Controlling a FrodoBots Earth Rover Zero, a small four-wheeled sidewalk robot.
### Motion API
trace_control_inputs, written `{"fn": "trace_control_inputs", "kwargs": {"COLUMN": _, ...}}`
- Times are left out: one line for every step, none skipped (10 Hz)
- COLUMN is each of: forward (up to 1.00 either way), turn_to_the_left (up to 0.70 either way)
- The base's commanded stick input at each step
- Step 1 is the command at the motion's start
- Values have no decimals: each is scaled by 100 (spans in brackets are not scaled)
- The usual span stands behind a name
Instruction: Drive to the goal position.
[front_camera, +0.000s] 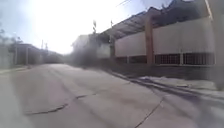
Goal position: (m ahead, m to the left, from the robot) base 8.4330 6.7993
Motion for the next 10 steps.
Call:
{"fn": "trace_control_inputs", "kwargs": {"forward": 100, "turn_to_the_left": 29}}
{"fn": "trace_control_inputs", "kwargs": {"forward": 100, "turn_to_the_left": 35}}
{"fn": "trace_control_inputs", "kwargs": {"forward": 100, "turn_to_the_left": 37}}
{"fn": "trace_control_inputs", "kwargs": {"forward": 100, "turn_to_the_left": 36}}
{"fn": "trace_control_inputs", "kwargs": {"forward": 100, "turn_to_the_left": 16}}
{"fn": "trace_control_inputs", "kwargs": {"forward": 100, "turn_to_the_left": 3}}
{"fn": "trace_control_inputs", "kwargs": {"forward": 100, "turn_to_the_left": 0}}
{"fn": "trace_control_inputs", "kwargs": {"forward": 100, "turn_to_the_left": 0}}
{"fn": "trace_control_inputs", "kwargs": {"forward": 100, "turn_to_the_left": 0}}
{"fn": "trace_control_inputs", "kwargs": {"forward": 100, "turn_to_the_left": 0}}
